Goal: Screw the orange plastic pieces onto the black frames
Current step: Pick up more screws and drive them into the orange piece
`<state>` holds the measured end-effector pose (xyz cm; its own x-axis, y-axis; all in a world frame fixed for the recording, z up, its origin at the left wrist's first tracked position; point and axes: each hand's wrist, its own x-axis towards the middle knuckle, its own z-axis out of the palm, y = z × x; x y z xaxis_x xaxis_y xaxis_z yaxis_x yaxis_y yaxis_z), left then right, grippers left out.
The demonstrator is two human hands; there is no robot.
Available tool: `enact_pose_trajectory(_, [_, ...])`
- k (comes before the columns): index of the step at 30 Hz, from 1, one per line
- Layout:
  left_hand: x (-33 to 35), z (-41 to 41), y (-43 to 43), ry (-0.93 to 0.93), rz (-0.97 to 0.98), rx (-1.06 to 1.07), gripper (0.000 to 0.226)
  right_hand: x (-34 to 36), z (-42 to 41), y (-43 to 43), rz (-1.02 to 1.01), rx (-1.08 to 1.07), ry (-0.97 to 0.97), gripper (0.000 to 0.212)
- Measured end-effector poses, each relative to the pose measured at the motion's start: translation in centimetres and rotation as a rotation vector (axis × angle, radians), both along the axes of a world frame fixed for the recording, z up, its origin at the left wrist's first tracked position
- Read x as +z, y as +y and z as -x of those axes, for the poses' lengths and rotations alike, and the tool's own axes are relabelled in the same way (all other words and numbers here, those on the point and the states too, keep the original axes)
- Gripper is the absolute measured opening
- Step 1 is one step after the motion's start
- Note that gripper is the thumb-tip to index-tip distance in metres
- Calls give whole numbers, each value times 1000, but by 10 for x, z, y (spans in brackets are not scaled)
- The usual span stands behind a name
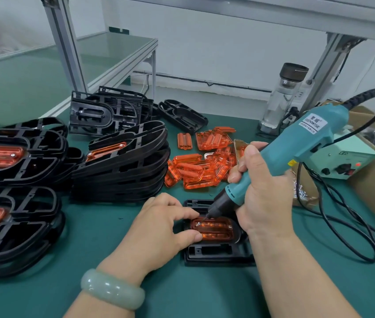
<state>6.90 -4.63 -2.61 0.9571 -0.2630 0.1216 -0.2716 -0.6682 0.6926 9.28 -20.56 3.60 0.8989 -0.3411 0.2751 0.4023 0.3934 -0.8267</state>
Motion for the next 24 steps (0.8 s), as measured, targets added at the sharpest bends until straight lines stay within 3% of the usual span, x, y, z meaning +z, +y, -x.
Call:
enact_pose_trajectory(15, [0,0,0,-2,-13,14,39,1,-1,8,104,83,-48,17])
enact_pose_trajectory(24, [3,1,-1,-2,-9,18,37,6,-4,13,255,332,-176,18])
